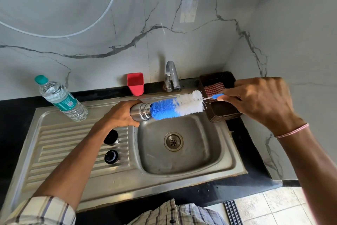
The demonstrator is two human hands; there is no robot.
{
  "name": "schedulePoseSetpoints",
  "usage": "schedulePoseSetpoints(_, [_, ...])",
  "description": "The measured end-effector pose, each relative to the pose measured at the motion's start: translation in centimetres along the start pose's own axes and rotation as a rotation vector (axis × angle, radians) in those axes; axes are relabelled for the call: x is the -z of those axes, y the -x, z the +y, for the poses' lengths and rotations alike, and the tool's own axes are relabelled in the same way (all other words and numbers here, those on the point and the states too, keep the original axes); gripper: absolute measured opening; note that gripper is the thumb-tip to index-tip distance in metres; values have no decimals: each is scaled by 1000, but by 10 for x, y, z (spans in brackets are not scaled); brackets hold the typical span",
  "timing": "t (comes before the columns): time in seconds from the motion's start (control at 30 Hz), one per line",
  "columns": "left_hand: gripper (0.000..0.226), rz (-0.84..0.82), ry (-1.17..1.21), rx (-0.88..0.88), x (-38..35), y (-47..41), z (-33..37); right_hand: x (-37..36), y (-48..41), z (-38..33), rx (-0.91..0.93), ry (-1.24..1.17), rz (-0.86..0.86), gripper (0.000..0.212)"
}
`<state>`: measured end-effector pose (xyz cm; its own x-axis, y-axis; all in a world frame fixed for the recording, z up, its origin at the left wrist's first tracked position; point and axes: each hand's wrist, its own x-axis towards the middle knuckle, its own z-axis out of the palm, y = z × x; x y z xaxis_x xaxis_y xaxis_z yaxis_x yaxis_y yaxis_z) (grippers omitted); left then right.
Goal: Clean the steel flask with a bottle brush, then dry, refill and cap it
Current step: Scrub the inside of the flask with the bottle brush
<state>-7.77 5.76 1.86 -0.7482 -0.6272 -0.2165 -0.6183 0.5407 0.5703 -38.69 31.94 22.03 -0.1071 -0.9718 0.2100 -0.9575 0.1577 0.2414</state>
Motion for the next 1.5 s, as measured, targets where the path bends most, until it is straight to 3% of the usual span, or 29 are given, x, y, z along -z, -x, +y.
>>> schedulePoseSetpoints(0.2, [79, -21, 4, 14, -1, 4, 1, -12, 10, -12, -10, 66, -20, 51])
schedulePoseSetpoints(0.47, [73, -23, -93, -98, -7, 0, 25, -35, 7, -41, -4, 7, -75, 53])
schedulePoseSetpoints(0.7, [75, 70, -173, -223, -20, -6, 48, -50, 3, -71, -244, -366, -434, 36])
schedulePoseSetpoints(0.87, [71, 99, -239, -314, -32, -5, 63, -72, -5, -86, -292, -691, -782, 44])
schedulePoseSetpoints(1.0, [74, 109, -266, -354, -44, -4, 71, -90, -1, -93, -544, -1100, -1052, 45])
schedulePoseSetpoints(1.07, [74, 96, -252, -332, -48, -3, 68, -97, 1, -94, -517, -1067, -999, 45])
schedulePoseSetpoints(1.33, [70, 5, -141, -244, -49, 0, 57, -94, 9, -107, -100, -310, -480, 49])
schedulePoseSetpoints(1.43, [67, -36, -131, -219, -45, 0, 56, -83, 16, -98, 162, -74, -276, 27])
schedulePoseSetpoints(1.5, [68, -64, -119, -186, -42, 0, 51, -83, 23, -93, 204, 27, -178, 16])
